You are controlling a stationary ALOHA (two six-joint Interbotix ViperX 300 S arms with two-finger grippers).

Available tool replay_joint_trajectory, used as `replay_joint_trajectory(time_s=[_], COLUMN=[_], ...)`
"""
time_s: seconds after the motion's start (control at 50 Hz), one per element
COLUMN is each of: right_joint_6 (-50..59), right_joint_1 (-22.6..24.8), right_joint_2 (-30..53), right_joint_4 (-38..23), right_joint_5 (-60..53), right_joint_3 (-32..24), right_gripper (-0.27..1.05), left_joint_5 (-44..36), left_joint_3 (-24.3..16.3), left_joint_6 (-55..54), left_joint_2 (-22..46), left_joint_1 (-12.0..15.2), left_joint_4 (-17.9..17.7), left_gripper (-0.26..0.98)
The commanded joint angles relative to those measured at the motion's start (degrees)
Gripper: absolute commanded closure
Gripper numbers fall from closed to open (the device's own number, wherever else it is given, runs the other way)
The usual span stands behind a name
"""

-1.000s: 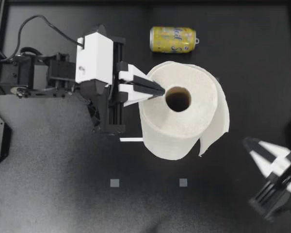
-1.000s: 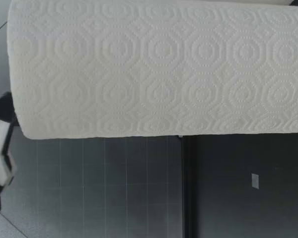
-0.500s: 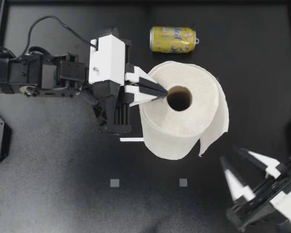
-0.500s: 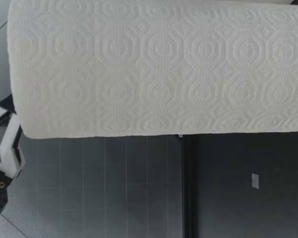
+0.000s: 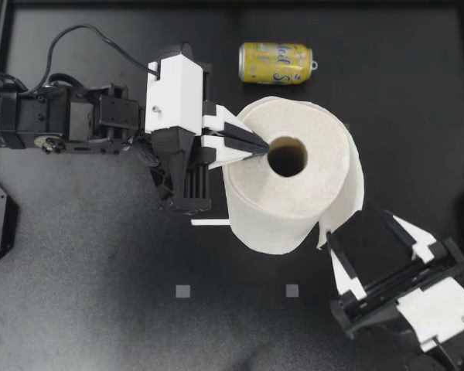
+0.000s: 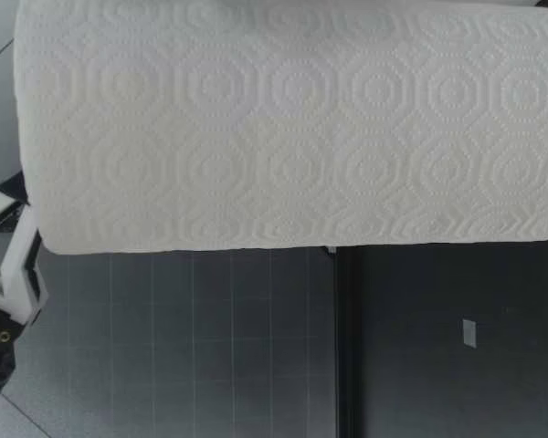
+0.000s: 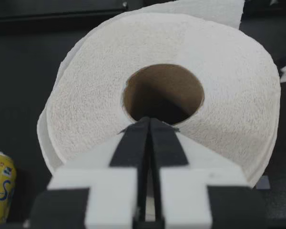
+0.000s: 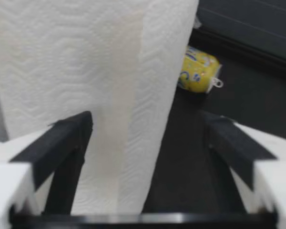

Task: Pick up a piece of paper towel and place it on the spilled liquid.

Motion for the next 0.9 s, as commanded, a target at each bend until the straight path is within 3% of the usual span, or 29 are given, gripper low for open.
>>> replay_joint_trajectory(time_s=[0.0, 0.38, 0.76, 0.88], right_joint_6=[-0.2, -0.2, 0.3, 0.5], right_joint_1=[-1.1, -4.7, -9.9, -10.5], right_joint_2=[-0.8, -1.8, -2.4, -3.3], right_joint_4=[0.4, 2.7, -0.6, -1.1], right_joint_5=[0.9, 2.6, -2.3, -3.5], right_joint_3=[-0.5, 2.6, 4.6, 6.1], right_gripper=[-0.04, -0.02, -0.02, 0.09], left_joint_5=[0.2, 0.4, -0.2, -0.2], left_joint_3=[-0.5, -0.3, 0.4, 0.4], left_joint_6=[-0.1, -0.4, -0.4, -0.4], left_joint_2=[-0.5, -1.1, -1.0, -1.0], left_joint_1=[0.3, 0.3, 0.3, 0.4], left_joint_4=[0.1, 0.0, -0.2, -0.2], left_gripper=[0.62, 0.62, 0.62, 0.62])
